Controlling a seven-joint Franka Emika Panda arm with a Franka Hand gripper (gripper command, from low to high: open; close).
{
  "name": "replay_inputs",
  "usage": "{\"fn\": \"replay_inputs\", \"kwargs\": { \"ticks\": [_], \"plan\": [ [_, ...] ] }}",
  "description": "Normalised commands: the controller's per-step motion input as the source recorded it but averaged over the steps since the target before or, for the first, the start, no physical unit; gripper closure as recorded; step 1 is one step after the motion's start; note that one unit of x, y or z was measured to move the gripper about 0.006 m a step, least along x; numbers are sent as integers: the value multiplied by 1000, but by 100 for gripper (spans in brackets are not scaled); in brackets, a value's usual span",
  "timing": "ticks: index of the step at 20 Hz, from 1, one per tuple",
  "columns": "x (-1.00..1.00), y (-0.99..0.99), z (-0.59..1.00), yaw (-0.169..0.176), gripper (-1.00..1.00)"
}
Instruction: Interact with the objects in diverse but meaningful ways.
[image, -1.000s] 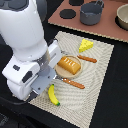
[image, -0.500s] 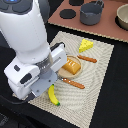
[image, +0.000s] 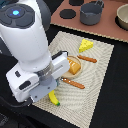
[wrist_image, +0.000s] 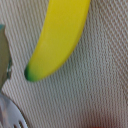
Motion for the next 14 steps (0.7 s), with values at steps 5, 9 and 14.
{"fn": "replay_inputs", "kwargs": {
  "ticks": [5,9,14],
  "plan": [
    [479,-248,-9,-33,-100],
    [329,-142,-49,-7,-100],
    [329,-120,-73,0,100]
  ]
}}
